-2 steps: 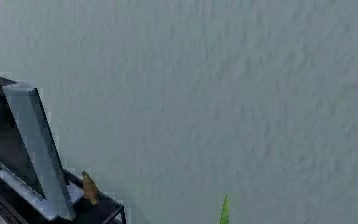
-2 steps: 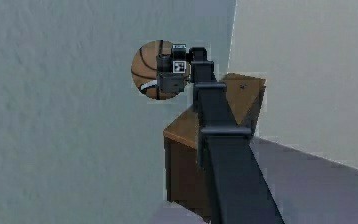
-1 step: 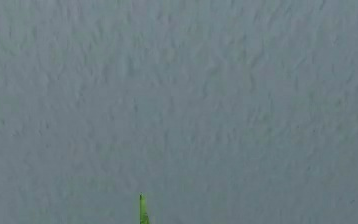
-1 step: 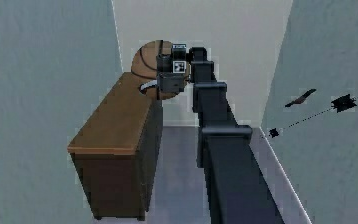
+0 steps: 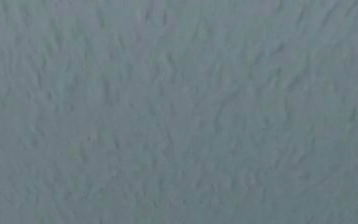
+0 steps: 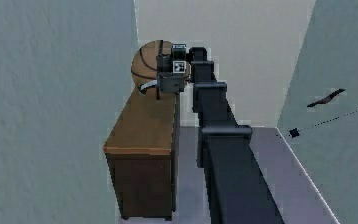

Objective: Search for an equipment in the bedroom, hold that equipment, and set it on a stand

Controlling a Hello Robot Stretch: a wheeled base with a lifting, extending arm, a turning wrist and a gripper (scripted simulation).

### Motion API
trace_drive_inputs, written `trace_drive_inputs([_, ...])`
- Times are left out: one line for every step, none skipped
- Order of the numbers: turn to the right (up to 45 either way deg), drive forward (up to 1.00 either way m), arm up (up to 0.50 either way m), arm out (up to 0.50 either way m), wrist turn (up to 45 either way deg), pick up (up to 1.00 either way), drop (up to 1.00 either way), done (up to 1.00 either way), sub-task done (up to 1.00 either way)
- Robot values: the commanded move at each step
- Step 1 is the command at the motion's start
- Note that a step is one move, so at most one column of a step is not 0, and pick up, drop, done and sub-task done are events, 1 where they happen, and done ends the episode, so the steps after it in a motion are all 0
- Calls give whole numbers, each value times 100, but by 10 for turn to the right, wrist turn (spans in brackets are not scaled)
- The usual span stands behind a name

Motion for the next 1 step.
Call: trace_drive_inputs([450, 0, 0, 0, 0, 0, 0, 0, 0])
